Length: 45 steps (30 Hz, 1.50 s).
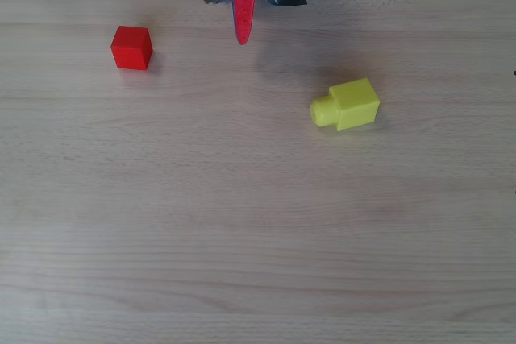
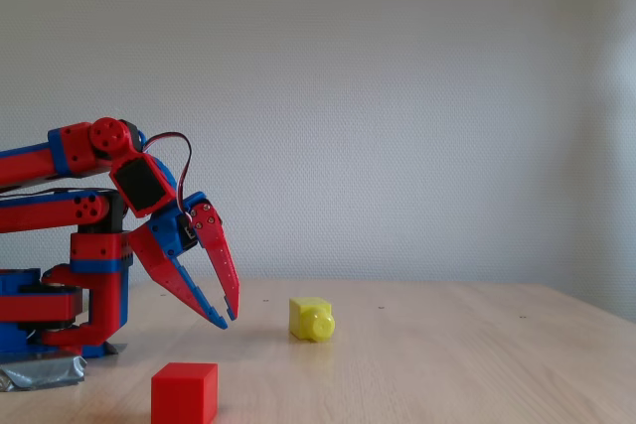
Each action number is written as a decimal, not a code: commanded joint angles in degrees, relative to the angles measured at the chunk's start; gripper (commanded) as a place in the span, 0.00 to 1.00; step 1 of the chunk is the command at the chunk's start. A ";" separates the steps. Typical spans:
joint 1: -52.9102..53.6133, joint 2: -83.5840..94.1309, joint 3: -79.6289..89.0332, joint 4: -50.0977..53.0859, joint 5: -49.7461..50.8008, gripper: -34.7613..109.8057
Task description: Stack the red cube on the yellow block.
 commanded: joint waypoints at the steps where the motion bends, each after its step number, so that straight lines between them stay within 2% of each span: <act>1: -2.20 0.35 -1.41 0.35 -2.20 0.24; 15: 0.62 -1.32 -3.08 -2.20 -0.70 0.24; 21: 0.97 -12.30 -15.82 -7.29 2.72 0.24; 26: 2.64 -21.27 -28.30 -7.12 5.63 0.24; 36: 15.12 -43.68 -47.29 4.04 8.35 0.24; 45: 26.37 -54.23 -49.31 3.69 -2.11 0.24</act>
